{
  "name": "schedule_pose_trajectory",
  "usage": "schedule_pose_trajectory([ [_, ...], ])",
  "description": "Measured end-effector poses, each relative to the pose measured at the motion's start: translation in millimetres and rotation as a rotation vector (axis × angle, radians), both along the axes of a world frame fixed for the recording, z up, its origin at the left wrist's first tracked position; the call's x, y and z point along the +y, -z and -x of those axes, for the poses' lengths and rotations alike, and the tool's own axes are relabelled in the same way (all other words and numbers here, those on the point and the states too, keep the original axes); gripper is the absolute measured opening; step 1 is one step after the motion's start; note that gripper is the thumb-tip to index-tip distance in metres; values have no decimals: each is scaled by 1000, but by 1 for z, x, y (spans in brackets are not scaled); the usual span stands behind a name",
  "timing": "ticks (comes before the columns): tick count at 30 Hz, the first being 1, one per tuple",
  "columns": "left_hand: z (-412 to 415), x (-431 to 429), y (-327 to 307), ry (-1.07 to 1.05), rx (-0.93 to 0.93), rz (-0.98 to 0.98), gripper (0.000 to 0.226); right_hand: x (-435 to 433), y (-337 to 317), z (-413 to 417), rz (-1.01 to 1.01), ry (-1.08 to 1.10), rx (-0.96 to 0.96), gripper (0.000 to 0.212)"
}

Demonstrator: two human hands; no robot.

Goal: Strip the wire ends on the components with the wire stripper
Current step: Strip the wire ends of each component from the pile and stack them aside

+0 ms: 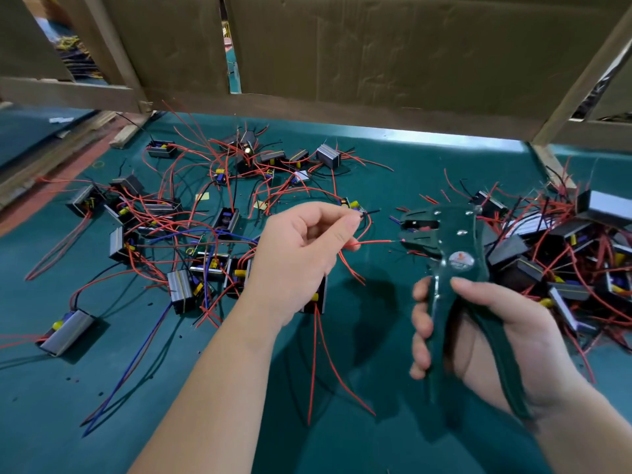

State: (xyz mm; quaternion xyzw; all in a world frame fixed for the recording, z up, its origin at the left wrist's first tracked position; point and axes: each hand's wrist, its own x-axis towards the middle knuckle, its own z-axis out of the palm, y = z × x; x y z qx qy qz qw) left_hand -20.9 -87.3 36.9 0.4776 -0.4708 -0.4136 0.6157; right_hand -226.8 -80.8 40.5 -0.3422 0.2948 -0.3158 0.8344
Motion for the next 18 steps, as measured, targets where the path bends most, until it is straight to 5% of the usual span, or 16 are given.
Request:
schedule_pose_trajectory([
  [9,8,5,-3,-62,-154,87,11,10,5,-13,249,34,-156,50],
  [18,8,7,-9,-18,-154,107,19,0,3,-6,73,-130,-153,56],
])
